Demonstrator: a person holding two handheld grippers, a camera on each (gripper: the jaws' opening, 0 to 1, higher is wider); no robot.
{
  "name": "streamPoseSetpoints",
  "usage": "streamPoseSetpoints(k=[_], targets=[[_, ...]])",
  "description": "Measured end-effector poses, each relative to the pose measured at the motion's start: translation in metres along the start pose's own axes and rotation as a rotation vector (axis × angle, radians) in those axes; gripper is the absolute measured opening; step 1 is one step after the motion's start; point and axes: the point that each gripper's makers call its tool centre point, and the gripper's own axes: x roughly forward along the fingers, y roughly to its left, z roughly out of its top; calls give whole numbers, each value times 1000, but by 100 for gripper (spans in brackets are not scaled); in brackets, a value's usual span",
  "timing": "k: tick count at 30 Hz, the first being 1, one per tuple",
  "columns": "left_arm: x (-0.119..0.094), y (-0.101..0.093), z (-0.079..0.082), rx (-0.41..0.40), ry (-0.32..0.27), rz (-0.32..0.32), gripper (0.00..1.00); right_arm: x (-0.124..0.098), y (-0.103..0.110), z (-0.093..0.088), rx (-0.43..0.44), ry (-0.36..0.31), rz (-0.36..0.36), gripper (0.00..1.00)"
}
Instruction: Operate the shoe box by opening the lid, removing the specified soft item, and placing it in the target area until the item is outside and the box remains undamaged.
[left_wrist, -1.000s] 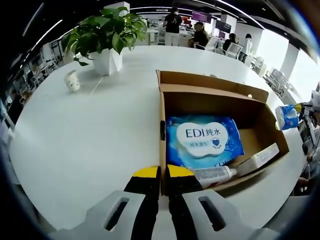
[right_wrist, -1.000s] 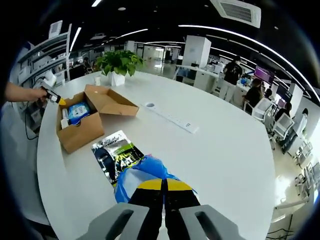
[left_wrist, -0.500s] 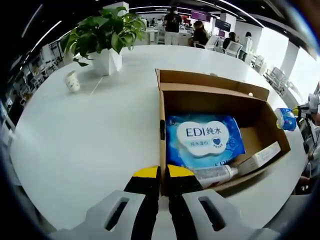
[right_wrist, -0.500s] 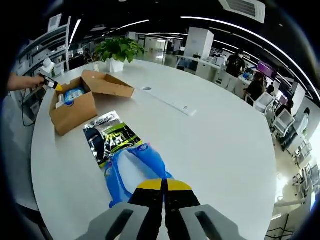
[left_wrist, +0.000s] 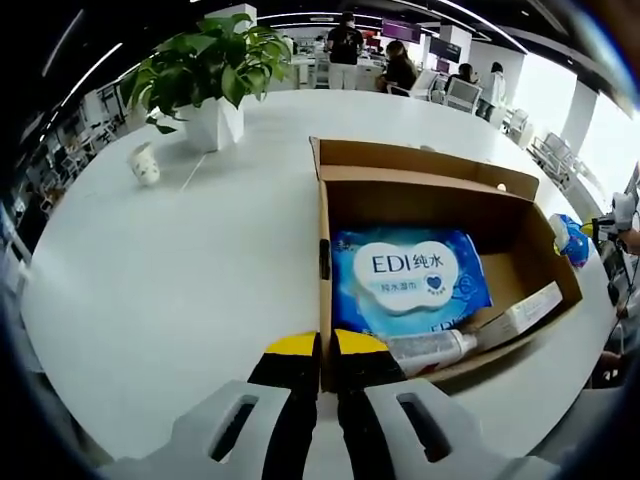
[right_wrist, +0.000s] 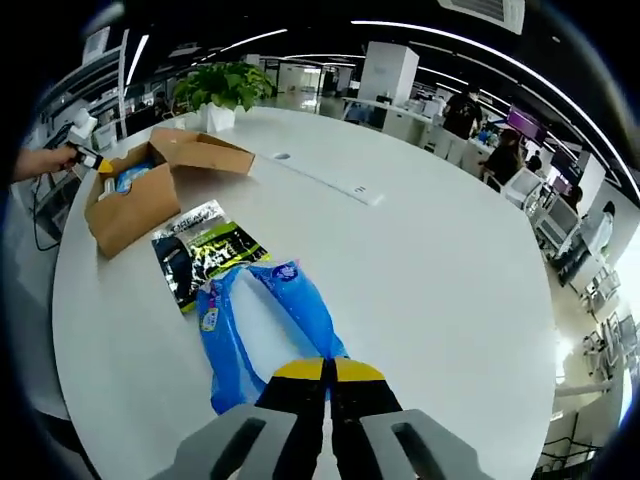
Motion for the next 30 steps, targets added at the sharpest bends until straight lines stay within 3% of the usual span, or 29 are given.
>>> streamPoseSetpoints(k=[4,8,11,14,19,30], targets=[[0,0,0,-4,-1,-6,2,-5,-1,0,8,4,-21,0],[0,0,0,-5,-4,-9,2,-15,1,-5,41,34,-51,6],[0,0,0,-6,-6,-13,2,-20,0,-5,65,16,-62,10],[0,0,0,-3,-7,-14,2,-28,8,-7,84,16,-63,18],[-1,1,0,-6,-12,-20,2,-38,26,-13,100,25,-60,23],[0,2,1,-4,-11,-27,2,-32,57,-27,145,59,-38,29]])
